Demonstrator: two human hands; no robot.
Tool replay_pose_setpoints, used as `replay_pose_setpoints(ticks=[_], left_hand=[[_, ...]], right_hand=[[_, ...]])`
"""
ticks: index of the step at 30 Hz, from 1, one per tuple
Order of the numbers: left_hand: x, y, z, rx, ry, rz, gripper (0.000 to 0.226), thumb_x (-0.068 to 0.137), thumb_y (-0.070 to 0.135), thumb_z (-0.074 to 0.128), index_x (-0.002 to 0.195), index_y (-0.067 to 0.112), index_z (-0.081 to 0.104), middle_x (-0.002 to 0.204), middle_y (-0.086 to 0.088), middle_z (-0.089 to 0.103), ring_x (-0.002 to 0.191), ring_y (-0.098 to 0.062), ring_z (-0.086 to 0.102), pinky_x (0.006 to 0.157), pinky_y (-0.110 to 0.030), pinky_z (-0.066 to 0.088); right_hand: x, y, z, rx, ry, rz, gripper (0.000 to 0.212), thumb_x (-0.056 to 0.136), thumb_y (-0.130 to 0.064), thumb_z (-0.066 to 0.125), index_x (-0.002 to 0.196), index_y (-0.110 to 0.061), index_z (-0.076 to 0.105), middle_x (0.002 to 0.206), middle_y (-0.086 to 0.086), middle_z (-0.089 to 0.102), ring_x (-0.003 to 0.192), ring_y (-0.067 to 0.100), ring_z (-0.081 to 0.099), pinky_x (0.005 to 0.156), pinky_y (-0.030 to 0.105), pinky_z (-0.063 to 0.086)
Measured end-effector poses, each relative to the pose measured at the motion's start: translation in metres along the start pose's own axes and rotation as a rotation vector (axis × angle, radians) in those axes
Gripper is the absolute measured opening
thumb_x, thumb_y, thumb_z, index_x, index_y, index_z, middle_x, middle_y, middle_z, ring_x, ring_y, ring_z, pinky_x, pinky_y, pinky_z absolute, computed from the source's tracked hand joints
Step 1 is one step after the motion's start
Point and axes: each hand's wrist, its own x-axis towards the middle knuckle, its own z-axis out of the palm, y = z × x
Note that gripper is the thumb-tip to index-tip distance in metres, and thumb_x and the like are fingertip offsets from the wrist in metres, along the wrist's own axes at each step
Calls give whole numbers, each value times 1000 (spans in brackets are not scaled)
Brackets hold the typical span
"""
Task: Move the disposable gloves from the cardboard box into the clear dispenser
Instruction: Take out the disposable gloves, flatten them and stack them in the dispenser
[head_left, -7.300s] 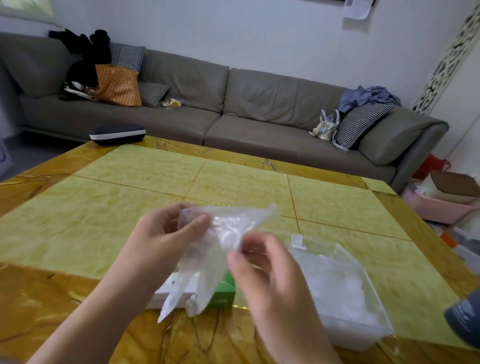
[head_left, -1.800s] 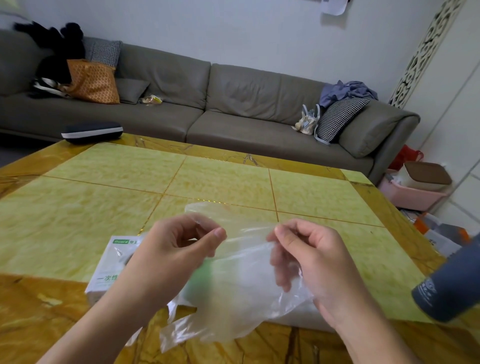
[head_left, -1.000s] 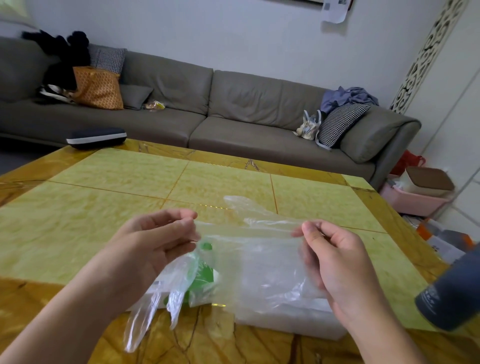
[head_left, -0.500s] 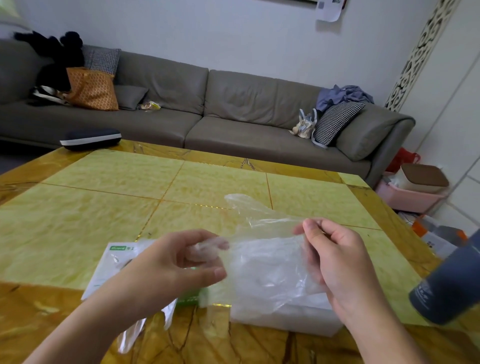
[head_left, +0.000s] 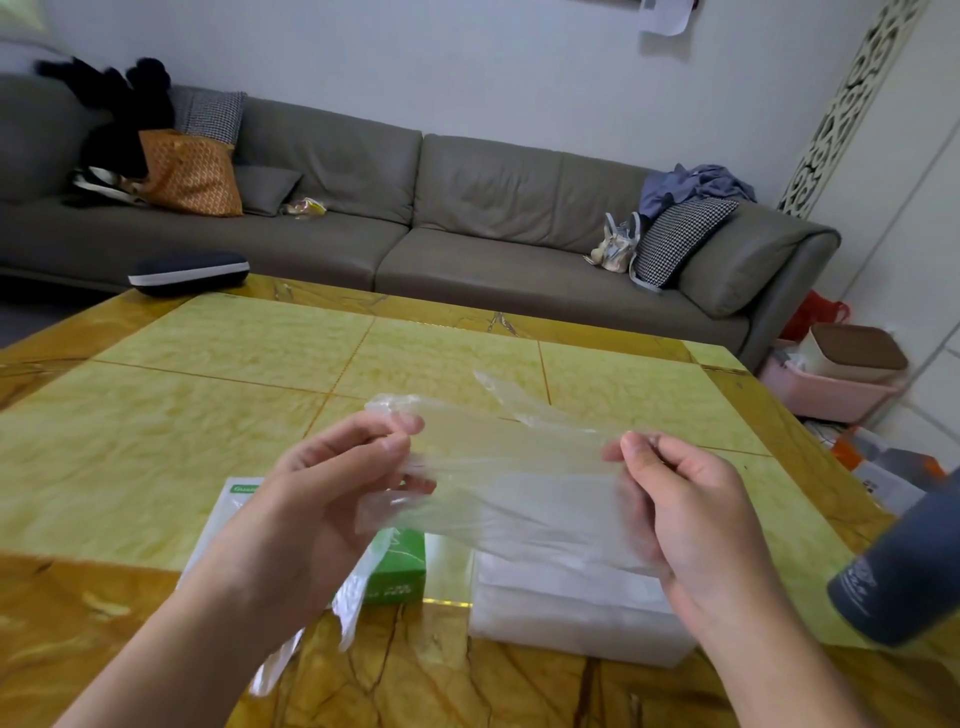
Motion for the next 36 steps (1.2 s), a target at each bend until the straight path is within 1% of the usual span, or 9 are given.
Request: replay_pose_setpoints(ticks=[2, 5, 10, 17, 21, 24, 29, 33, 36], left_hand=[[-1, 0, 2, -39, 3, 15, 59, 50, 24, 103, 99, 9, 75, 88, -9, 70, 76, -23, 71, 72, -25, 60], [-1, 2, 3, -68, -3, 35, 64, 49, 24, 104, 105, 11, 76, 93, -18, 72, 81, -24, 73, 77, -26, 61], [-1, 0, 2, -192, -39, 14, 62, 54, 17, 101, 108, 10, 71, 88, -10, 64, 81, -23, 70, 81, -28, 61], [-1, -3, 1, -407, -68, 1, 51, 67, 10, 92, 110, 10, 65, 90, -3, 53, 77, -15, 56, 69, -23, 57], [1, -6, 2, -314, -47, 27, 46, 68, 18, 93, 108, 14, 69, 98, -6, 61, 88, -20, 64, 81, -28, 59], [2, -7, 9, -318, -50, 30, 51, 61, 16, 98, 106, 12, 75, 99, -7, 65, 89, -19, 68, 78, -28, 60], [1, -9, 14, -297, 40, 60, 59, 48, 14, 103, 102, 11, 79, 92, -7, 66, 83, -19, 69, 78, -26, 60], [2, -6, 15, -300, 24, 38, 49, 59, 11, 98, 101, 15, 75, 94, -4, 62, 82, -17, 66, 75, -22, 60], [4, 1, 25, -213, 56, 84, 22, 83, 8, 71, 105, 12, 72, 90, -5, 60, 77, -15, 65, 72, -21, 60]], right_hand=[[0, 1, 1, 2, 0, 0, 27, 108, -21, 57, 92, -6, 73, 57, 4, 43, 42, 14, 29, 42, 20, 19], [0, 2, 1, 14, 0, 4, 28, 107, -21, 58, 88, -9, 74, 57, 4, 42, 43, 14, 29, 41, 19, 19], [0, 1, 2, 30, 1, 26, 29, 106, -22, 59, 85, -11, 76, 57, 4, 43, 43, 14, 30, 41, 20, 18], [-4, -3, 1, 54, -3, 57, 27, 107, -20, 57, 94, -3, 72, 54, 2, 41, 42, 13, 28, 38, 19, 18], [-4, -4, -2, 80, 14, 82, 27, 107, -23, 57, 96, -5, 73, 53, 1, 41, 40, 12, 27, 39, 17, 16], [-4, -3, -4, 95, 49, 85, 28, 106, -24, 59, 91, -9, 76, 54, 2, 43, 43, 14, 32, 44, 18, 19], [-4, -4, -10, 109, 51, 77, 27, 107, -23, 58, 94, -5, 74, 53, 2, 39, 38, 11, 26, 38, 15, 15], [-3, -3, -13, 77, 45, 46, 28, 107, -24, 57, 94, -5, 74, 54, 3, 40, 40, 13, 26, 38, 18, 15], [-1, -10, -18, 74, 46, 30, 27, 107, -27, 58, 96, -9, 74, 56, 3, 43, 40, 13, 29, 37, 18, 18]])
